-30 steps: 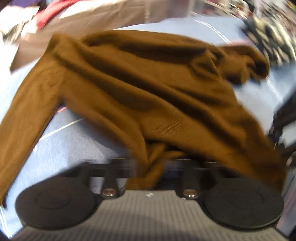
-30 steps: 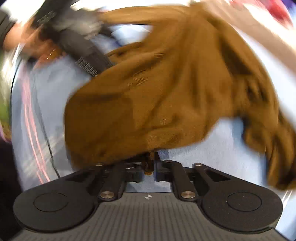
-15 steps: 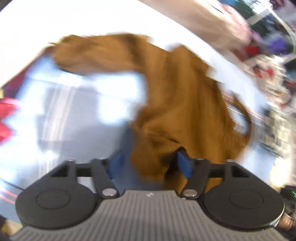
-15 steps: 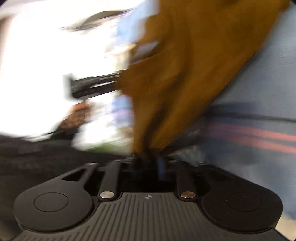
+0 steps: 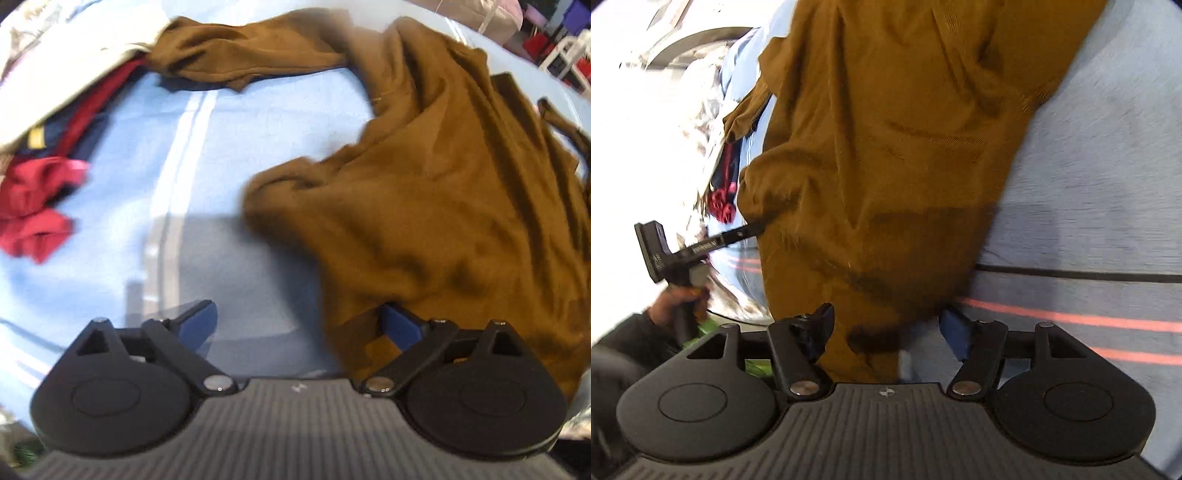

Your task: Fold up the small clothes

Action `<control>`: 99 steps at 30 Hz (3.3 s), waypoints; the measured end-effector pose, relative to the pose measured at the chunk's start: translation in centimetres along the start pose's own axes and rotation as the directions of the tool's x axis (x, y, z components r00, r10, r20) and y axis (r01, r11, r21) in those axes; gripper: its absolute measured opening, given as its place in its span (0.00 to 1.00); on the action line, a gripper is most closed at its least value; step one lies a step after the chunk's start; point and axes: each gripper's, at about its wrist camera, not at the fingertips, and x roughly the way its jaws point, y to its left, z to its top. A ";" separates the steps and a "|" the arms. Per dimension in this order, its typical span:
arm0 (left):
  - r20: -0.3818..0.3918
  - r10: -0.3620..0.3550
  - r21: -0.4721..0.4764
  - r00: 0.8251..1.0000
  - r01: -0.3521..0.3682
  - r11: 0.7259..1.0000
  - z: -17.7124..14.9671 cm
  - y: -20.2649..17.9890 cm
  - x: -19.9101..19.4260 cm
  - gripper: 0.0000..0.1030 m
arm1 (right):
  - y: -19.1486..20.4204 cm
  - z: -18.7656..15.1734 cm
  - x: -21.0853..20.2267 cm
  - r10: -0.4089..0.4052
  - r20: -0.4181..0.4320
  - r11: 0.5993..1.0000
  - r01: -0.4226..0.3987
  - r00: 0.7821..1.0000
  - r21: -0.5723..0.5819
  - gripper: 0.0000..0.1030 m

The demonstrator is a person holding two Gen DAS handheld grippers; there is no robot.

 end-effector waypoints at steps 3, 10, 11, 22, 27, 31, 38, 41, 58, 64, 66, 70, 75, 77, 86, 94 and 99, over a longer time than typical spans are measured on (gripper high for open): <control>0.058 -0.001 0.064 0.998 -0.003 0.998 1.9 -3.7 1.0 0.41 | 0.3 0.0 -0.1 -0.039 0.064 0.999 0.039 0.997 -0.003 0.22; -0.001 0.044 0.123 0.999 -0.043 0.991 5.1 -8.3 -0.8 0.56 | -0.1 1.4 -6.5 -0.335 0.312 0.937 0.348 0.889 0.016 0.07; 0.006 0.079 0.124 0.997 -0.080 0.989 5.1 -8.4 -1.5 0.83 | -0.3 1.4 -7.1 -0.358 0.330 0.927 0.375 0.874 0.010 0.08; 0.169 0.091 0.128 0.981 -0.113 0.985 4.1 -3.1 -0.2 0.89 | -0.3 -3.7 -4.9 -0.152 0.083 0.986 0.157 0.985 -0.055 1.00; 0.146 -0.084 0.196 0.986 0.055 0.979 4.6 -4.8 2.3 0.55 | 0.5 -4.0 -1.0 -0.114 -0.001 0.990 0.113 0.994 -0.089 1.00; -0.006 -0.135 0.064 0.991 0.135 0.989 5.2 -4.2 0.9 0.14 | 1.7 -3.8 -0.6 -0.225 -0.022 0.955 0.216 0.974 -0.202 0.07; -0.263 -0.068 0.062 0.962 0.087 0.994 0.5 2.7 -3.5 0.06 | 2.6 -4.6 -2.1 -0.283 -0.118 0.911 0.229 0.952 -0.342 0.08; -0.341 0.144 0.167 0.929 -0.091 0.982 -1.1 6.3 -3.7 0.08 | 2.7 -4.6 -2.8 -0.302 -0.152 0.907 0.235 0.941 -0.348 0.31; 0.158 0.000 0.496 0.987 -0.079 0.865 26.2 -15.8 3.6 0.94 | 1.7 21.3 -6.9 -0.319 0.356 0.871 0.420 0.878 -0.256 0.76; 0.071 0.015 0.666 0.997 -0.058 0.743 28.5 -20.6 10.2 0.68 | 1.4 23.2 -2.7 -0.266 0.249 0.894 0.335 0.931 -0.298 0.43; 0.049 -0.042 0.652 0.998 0.000 0.758 28.3 -20.9 10.3 0.18 | 1.6 23.3 -2.4 -0.293 0.243 0.884 0.359 0.925 -0.300 0.06; 0.108 -0.010 0.637 0.994 -0.061 0.769 30.6 -22.4 9.8 0.04 | 1.7 24.5 -4.5 -0.358 0.327 0.830 0.459 0.875 -0.317 0.05; 0.187 0.004 0.548 0.982 -0.108 0.830 35.8 -22.8 9.8 0.04 | 0.8 29.6 -9.6 -0.476 0.482 0.755 0.623 0.735 -0.204 0.01; 0.217 0.023 0.510 0.976 -0.134 0.850 37.0 -23.2 9.2 0.09 | 1.4 31.4 -11.6 -0.496 0.561 0.739 0.662 0.662 -0.128 0.02; 0.326 0.045 0.483 0.944 -0.207 0.851 34.5 -20.8 6.0 0.94 | 1.2 27.9 -13.3 -0.487 0.535 0.741 0.651 0.690 -0.165 0.90; 0.099 0.004 0.425 0.995 -0.046 0.904 21.7 -15.4 2.7 0.95 | -3.9 18.8 -10.4 -0.602 0.363 0.695 0.691 0.711 -0.201 0.10; 0.055 -0.020 0.339 0.998 0.000 0.941 17.1 -14.4 1.1 0.95 | -3.4 12.3 -15.3 -0.701 0.450 0.577 0.811 0.553 -0.096 0.08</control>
